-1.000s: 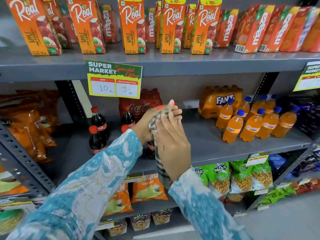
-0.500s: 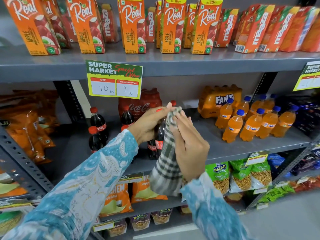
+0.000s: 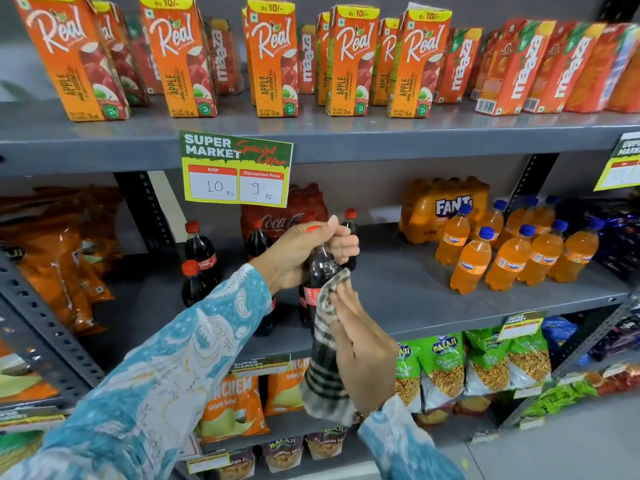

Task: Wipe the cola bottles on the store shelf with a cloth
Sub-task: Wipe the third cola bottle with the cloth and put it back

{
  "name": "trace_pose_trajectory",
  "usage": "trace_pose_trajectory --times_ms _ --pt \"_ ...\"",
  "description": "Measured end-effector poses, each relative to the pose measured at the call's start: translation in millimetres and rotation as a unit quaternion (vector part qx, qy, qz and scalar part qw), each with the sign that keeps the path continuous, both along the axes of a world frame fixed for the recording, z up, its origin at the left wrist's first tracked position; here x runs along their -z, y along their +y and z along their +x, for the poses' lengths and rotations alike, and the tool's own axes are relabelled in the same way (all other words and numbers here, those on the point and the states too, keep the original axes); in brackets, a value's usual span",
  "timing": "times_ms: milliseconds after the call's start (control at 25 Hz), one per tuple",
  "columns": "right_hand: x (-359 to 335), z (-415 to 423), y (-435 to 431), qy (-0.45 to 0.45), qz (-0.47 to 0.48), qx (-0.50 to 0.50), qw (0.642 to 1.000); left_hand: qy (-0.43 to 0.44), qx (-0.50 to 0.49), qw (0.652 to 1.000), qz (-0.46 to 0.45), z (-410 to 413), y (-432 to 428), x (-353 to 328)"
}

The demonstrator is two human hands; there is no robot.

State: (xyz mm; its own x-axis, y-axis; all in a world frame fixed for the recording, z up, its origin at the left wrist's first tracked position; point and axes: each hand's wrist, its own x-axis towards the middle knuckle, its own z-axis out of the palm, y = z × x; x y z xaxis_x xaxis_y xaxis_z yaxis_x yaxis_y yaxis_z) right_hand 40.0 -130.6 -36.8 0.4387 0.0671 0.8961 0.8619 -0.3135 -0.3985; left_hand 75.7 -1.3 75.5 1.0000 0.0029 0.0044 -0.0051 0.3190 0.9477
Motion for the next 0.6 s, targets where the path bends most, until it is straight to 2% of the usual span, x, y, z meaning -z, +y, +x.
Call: trace_pose_trajectory --times_ms 80,200,440,600 --pt "-21.8 6.1 4.2 0.01 0.033 0.001 0.999 0.006 0.011 1.0 0.004 -0.5 -3.3 2.1" --pt "-41.3 16.5 17.8 -0.023 -0.032 0.043 0.998 0.01 0.034 0.999 -0.022 0.0 -7.8 1.8" --pt "8.9 4.5 7.4 -0.1 -0.143 0.045 0.984 -0.017 0.017 1.0 -0.017 0.3 -1.8 6.2" --pt "13.8 -11.7 0.2 -0.11 -0.135 0.024 0.984 -0.017 0.021 0.999 -0.021 0.6 2.6 5.2"
